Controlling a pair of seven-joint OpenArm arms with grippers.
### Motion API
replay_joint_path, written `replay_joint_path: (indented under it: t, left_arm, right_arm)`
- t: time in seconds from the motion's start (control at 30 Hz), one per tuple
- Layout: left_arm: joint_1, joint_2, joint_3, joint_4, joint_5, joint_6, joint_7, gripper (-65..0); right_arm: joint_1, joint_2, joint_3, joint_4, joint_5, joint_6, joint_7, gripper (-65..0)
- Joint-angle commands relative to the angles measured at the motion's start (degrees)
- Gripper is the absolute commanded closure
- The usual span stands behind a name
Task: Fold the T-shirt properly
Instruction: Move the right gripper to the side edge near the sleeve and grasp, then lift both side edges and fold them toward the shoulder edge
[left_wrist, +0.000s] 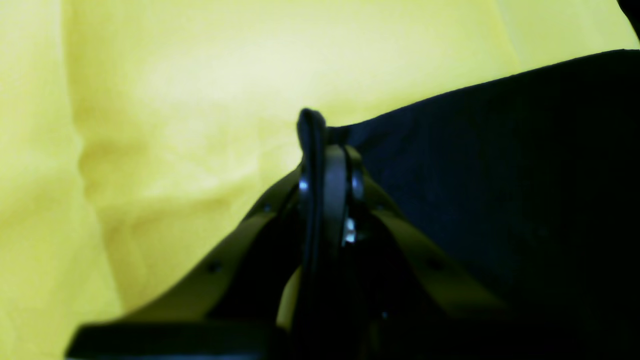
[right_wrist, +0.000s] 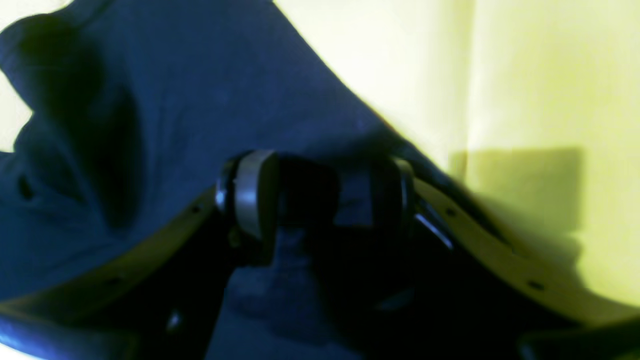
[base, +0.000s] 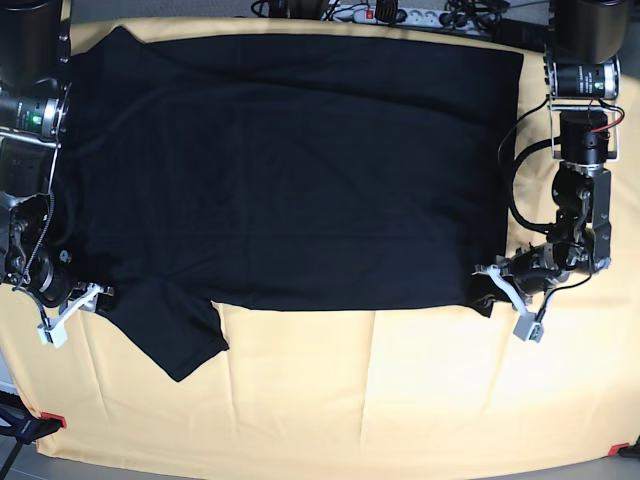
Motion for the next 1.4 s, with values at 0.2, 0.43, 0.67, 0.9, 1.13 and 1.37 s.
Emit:
replay_joint_path:
  t: [0.2, 0.43, 0.67, 0.9, 1.13, 1.37]
  left_arm:
    - [-1.7, -0.9, -0.3, 0.9, -1.1, -0.2, -1.0, 0.0]
    - [-1.8, -0.9, -0.3, 0.9, -1.2, -0.2, -1.0, 0.0]
    - [-3.6, -2.1, -0.3, 1.0, -3.8, -3.3, -1.0, 0.0]
    - [-3.8, -3.3, -0.3, 1.0, -3.9, -3.2, 0.0, 0.0]
    - [-3.1, -3.3, -0.3, 0.9, -5.7, -3.2, 0.0, 0.0]
    - [-2.9, -2.4, -0.3, 0.9, -5.9, -3.3, 0.0, 0.0]
  right_arm:
    - [0.3, 0.5, 0.3, 0.7, -4.3, -1.2, 3.3, -31.6]
    - [0.4, 0.6, 0.3, 0.7, -1.4, -1.4, 3.2, 0.0]
    - [0.5, 1.2, 0.3, 3.9, 6.6, 6.4, -1.6, 0.0]
    - [1.0, 2.2, 0.3, 5.2, 3.3, 0.6, -0.1, -40.7]
    - [1.3, 1.0, 0.3, 5.2, -2.8, -7.7, 5.5, -44.8]
    - [1.0, -3.0, 0.3, 5.2, -7.8, -7.3, 7.3, -44.8]
